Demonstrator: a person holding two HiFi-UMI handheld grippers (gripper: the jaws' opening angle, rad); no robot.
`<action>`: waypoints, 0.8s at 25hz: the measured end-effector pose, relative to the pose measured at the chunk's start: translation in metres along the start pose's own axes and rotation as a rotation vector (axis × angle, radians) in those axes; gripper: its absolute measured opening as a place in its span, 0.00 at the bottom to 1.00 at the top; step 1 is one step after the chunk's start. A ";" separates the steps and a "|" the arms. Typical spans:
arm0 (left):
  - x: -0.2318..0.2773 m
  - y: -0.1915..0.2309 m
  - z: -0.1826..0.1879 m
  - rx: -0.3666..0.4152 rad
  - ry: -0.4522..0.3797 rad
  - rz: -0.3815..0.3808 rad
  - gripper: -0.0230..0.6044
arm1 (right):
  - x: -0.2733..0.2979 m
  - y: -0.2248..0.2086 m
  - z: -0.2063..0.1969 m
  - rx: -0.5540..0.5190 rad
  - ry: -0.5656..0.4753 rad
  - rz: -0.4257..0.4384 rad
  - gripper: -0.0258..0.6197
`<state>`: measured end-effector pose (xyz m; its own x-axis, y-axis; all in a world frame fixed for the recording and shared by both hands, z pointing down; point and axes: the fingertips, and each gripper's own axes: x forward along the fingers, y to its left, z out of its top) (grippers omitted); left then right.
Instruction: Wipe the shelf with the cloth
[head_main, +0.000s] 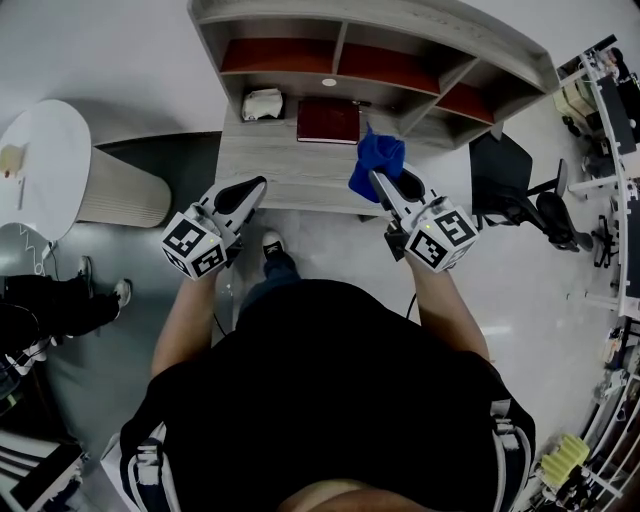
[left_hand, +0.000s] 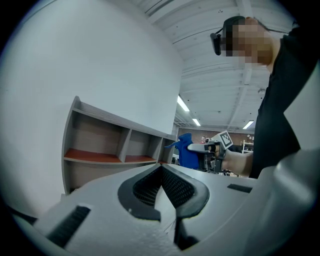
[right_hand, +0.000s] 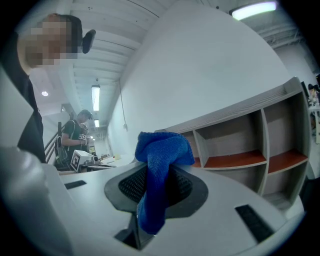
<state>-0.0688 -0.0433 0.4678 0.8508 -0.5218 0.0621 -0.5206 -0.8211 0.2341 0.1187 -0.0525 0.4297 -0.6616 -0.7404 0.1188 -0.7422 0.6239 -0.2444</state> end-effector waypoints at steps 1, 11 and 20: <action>0.001 0.001 -0.002 -0.003 0.001 -0.001 0.06 | 0.001 -0.001 -0.001 0.002 0.003 0.000 0.17; 0.002 0.013 -0.008 -0.027 0.012 0.003 0.06 | 0.013 -0.006 -0.004 0.014 0.018 -0.003 0.17; 0.016 0.058 0.006 -0.013 0.026 -0.002 0.06 | 0.056 -0.020 0.004 0.015 0.024 -0.004 0.17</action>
<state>-0.0857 -0.1011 0.4771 0.8537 -0.5134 0.0870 -0.5177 -0.8191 0.2470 0.0969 -0.1074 0.4372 -0.6612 -0.7366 0.1423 -0.7432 0.6173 -0.2581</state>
